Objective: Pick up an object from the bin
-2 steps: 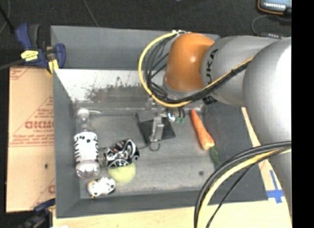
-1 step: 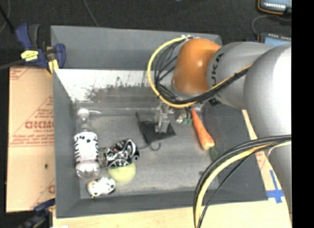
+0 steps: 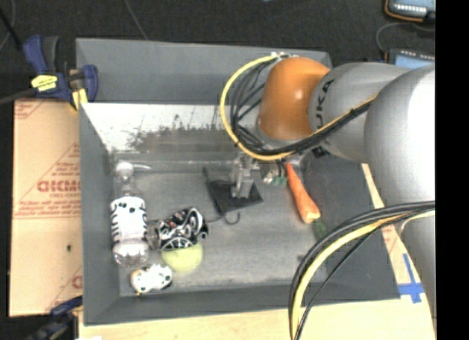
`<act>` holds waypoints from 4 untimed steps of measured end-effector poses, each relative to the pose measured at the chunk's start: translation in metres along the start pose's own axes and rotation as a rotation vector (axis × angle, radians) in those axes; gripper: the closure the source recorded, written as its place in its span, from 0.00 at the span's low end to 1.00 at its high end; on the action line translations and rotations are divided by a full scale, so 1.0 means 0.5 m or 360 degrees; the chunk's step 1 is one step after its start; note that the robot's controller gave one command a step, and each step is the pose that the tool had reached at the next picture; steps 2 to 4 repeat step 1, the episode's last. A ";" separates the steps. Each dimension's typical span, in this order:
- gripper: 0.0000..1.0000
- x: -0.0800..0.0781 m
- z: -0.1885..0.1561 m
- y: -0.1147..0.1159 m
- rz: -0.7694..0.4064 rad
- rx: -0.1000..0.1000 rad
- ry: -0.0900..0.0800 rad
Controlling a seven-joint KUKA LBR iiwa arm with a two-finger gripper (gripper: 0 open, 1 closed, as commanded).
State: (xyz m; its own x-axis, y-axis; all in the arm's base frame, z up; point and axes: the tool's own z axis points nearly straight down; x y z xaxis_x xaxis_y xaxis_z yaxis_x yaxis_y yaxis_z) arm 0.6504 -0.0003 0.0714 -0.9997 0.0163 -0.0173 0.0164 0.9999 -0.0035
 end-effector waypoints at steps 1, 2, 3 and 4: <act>1.00 -0.009 -0.267 -0.019 -0.0069 0.0003 -0.0008; 1.00 -0.009 -0.267 -0.019 -0.0069 0.0003 -0.0008; 1.00 -0.009 -0.267 -0.019 -0.0069 0.0003 -0.0008; 1.00 -0.009 -0.267 -0.019 -0.0069 0.0003 -0.0008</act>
Offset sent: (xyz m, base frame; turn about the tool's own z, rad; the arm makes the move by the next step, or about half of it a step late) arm 0.0000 0.0000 0.0000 0.0000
